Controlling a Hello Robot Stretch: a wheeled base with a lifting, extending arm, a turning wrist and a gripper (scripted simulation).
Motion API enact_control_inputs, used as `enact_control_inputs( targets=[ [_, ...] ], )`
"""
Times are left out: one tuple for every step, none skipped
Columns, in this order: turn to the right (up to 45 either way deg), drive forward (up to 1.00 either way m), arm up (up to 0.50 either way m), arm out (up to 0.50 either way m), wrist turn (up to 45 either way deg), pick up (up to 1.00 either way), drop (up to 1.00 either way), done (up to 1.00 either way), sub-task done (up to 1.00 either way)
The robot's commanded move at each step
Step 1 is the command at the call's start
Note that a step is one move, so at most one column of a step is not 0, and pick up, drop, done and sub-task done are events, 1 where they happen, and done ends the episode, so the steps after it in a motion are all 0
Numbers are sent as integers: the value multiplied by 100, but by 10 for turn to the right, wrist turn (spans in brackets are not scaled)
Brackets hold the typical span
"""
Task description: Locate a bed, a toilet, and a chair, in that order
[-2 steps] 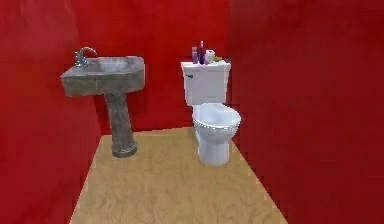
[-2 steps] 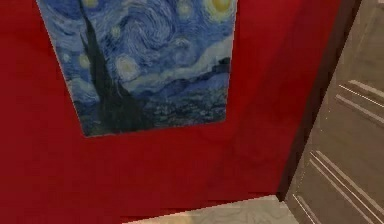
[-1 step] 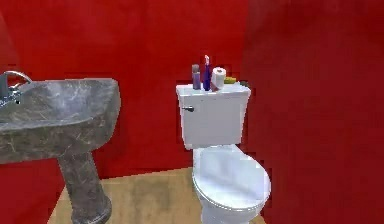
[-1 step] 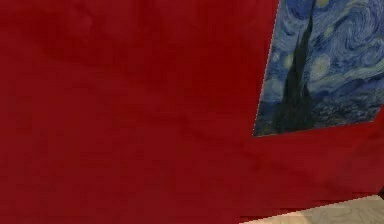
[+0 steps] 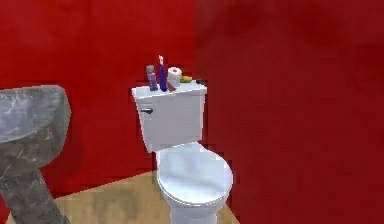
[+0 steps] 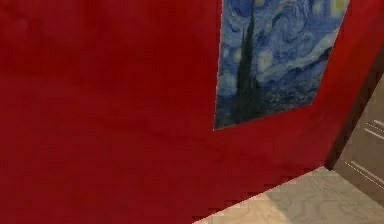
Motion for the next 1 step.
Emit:
enact_control_inputs(
  targets=[
    [0,0,0,0,0,0,0,0,100]
  ],
)
